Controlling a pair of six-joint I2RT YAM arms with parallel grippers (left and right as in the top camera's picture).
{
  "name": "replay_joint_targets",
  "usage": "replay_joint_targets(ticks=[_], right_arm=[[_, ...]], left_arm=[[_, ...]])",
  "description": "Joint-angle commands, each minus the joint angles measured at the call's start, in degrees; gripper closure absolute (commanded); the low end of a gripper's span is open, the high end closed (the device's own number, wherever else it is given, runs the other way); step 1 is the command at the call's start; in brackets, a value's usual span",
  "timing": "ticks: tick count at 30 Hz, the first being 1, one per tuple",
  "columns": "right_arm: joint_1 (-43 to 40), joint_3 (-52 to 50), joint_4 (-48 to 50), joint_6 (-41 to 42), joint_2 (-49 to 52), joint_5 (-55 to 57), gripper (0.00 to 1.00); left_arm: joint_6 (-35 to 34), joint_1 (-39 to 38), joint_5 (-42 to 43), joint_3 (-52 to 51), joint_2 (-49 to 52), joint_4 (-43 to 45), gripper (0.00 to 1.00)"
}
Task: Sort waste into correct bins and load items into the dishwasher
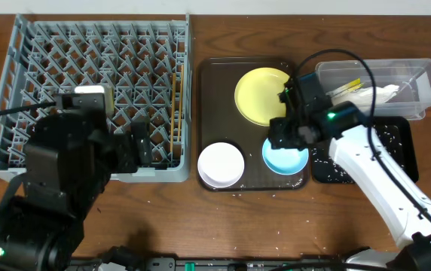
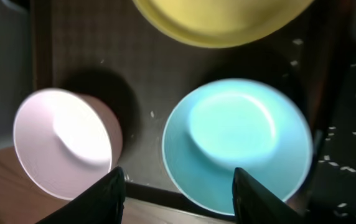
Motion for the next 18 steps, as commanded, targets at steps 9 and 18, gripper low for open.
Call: replay_joint_targets(ticks=[9,18], right_arm=[[-1.8,-2.1,1.5,3.1,0.2,3.6,0.52],[-27.6,-2.0,-2.5,4.3,-7.4,-9.7,0.45]], left_arm=[[-0.3,0.0,0.3,0.6,0.1,-0.1,0.08],[0.4,-2.1,21.5,-0.4,9.0,9.1,0.03]])
